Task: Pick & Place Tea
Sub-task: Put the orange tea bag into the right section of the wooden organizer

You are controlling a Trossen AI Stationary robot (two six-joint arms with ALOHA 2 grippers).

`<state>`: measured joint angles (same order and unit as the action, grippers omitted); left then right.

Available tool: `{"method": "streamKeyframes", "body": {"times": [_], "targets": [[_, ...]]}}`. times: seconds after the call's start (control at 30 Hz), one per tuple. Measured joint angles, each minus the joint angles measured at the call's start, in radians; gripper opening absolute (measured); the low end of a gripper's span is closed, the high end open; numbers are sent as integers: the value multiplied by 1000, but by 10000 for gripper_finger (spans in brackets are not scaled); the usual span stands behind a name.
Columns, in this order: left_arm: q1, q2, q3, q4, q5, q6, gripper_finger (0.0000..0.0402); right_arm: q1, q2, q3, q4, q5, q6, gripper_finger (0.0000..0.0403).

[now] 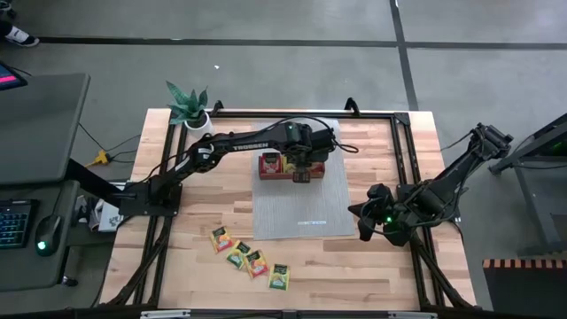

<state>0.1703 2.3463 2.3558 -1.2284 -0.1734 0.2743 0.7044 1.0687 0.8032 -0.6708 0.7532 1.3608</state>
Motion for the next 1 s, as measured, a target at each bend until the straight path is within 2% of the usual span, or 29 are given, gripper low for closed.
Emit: {"method": "streamKeyframes", "body": {"times": [0.17, 0.57, 0.83, 1.0], "targets": [[1, 13, 0, 31, 3, -9, 0, 0, 0, 0, 10, 0, 0, 0], [23, 54, -3, -22, 66, -25, 0, 0, 1, 0, 19, 8, 0, 0], [26, 75, 0, -22, 67, -28, 0, 0, 49, 0, 52, -8, 0, 0], [26, 77, -1, 14, 34, -43, 1, 0, 95, 0, 58, -56, 27, 0]]}}
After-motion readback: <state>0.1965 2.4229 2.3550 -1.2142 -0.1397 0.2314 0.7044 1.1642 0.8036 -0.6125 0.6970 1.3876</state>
